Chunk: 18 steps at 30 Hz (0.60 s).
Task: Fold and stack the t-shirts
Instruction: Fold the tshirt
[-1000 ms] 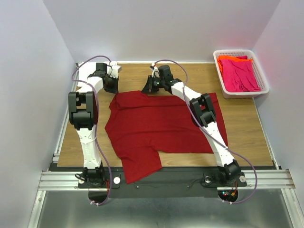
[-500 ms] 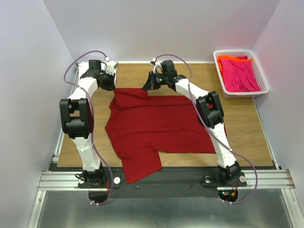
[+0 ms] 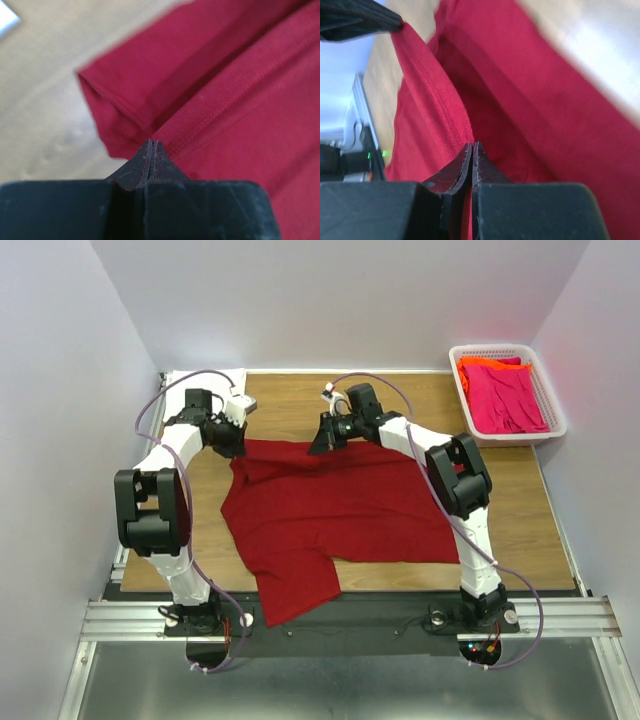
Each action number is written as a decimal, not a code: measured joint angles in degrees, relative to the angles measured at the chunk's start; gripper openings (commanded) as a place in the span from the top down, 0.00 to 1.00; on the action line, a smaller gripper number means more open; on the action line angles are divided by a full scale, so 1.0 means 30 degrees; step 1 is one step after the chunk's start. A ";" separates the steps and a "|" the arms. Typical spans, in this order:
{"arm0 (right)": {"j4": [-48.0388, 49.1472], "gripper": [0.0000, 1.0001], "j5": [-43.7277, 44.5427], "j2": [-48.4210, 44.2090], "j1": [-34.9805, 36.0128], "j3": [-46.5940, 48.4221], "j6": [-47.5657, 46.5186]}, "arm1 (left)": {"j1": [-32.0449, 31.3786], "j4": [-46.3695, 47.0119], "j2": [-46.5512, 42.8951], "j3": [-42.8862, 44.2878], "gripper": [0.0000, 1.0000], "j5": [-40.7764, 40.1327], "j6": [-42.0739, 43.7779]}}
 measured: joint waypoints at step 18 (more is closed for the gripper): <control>-0.1297 0.48 -0.0707 -0.3235 0.1122 -0.6302 -0.2790 | -0.0036 -0.2652 -0.2608 -0.5027 0.45 -0.0350 0.6645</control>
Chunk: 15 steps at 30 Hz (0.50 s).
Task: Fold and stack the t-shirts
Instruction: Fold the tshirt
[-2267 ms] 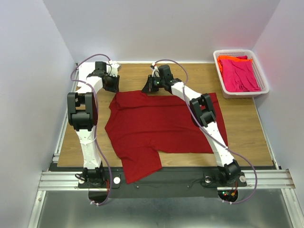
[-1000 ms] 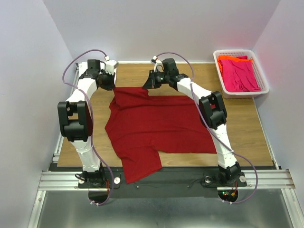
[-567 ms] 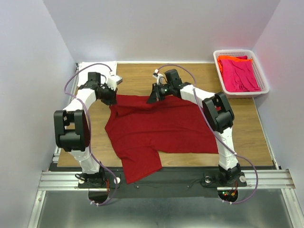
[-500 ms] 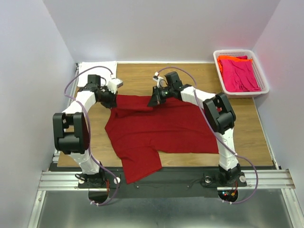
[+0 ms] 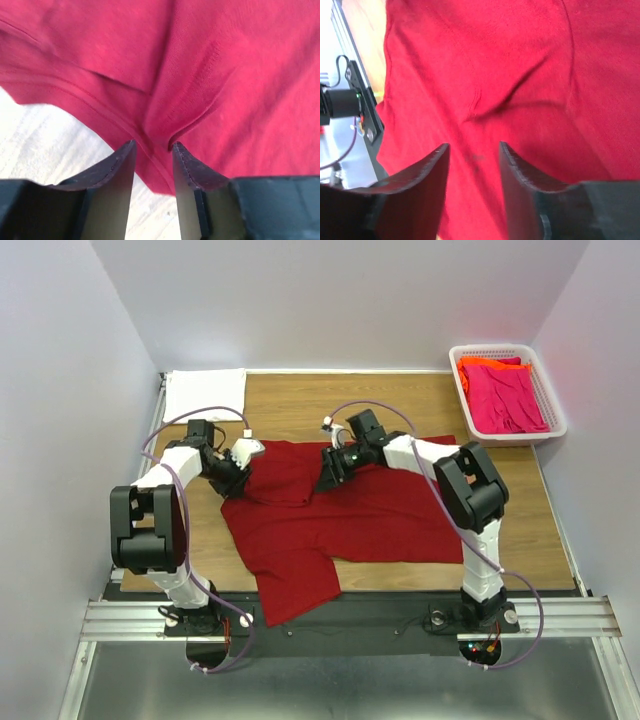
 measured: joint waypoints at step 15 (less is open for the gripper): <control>-0.6717 0.53 0.8983 -0.2419 -0.9442 0.4393 -0.7694 | -0.4073 0.0503 0.0160 0.3832 0.45 -0.0474 -0.2441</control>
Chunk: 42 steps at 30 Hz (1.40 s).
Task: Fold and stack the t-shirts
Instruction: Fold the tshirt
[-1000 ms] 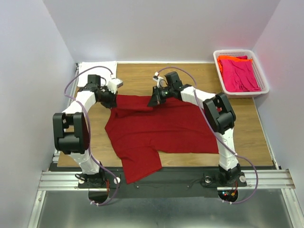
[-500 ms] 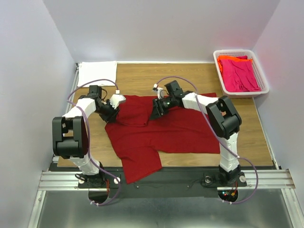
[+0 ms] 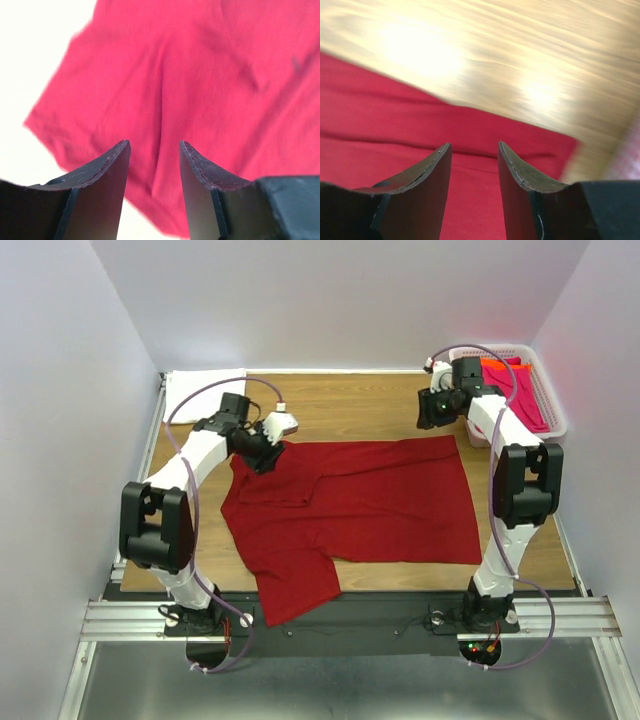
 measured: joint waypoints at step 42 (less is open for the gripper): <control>-0.4517 0.71 0.7774 0.1406 -0.0561 -0.1705 -0.5377 | -0.0867 0.3038 0.4874 0.0903 0.45 -0.3912 -0.3847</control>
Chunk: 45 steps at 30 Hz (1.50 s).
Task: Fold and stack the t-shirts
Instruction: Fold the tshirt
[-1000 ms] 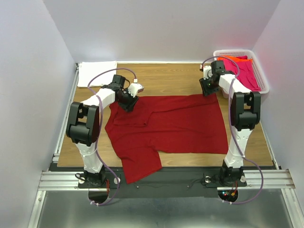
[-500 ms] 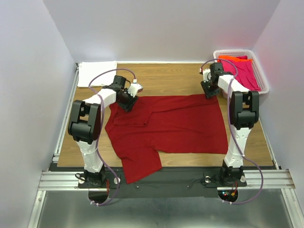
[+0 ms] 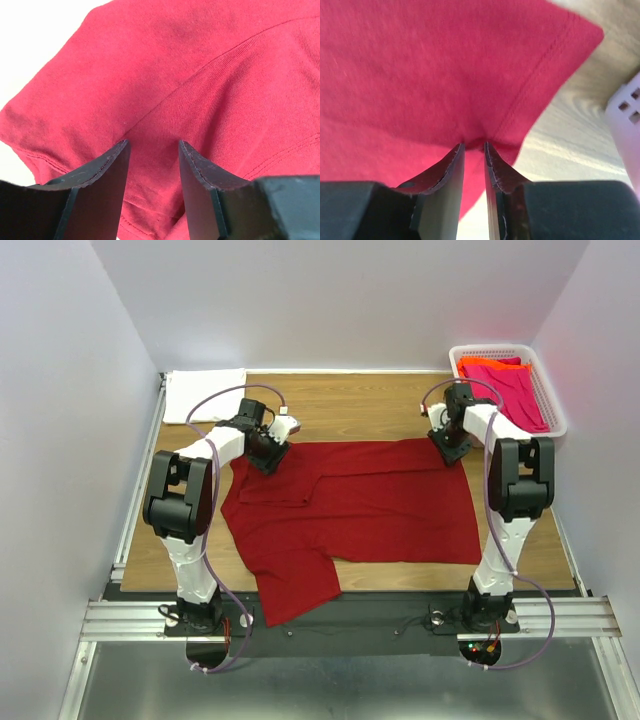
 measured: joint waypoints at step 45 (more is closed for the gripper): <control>0.2951 0.63 -0.4422 0.7147 0.0102 0.9959 0.4750 | 0.4459 -0.1807 0.8378 1.2196 0.57 -0.0918 -0.2856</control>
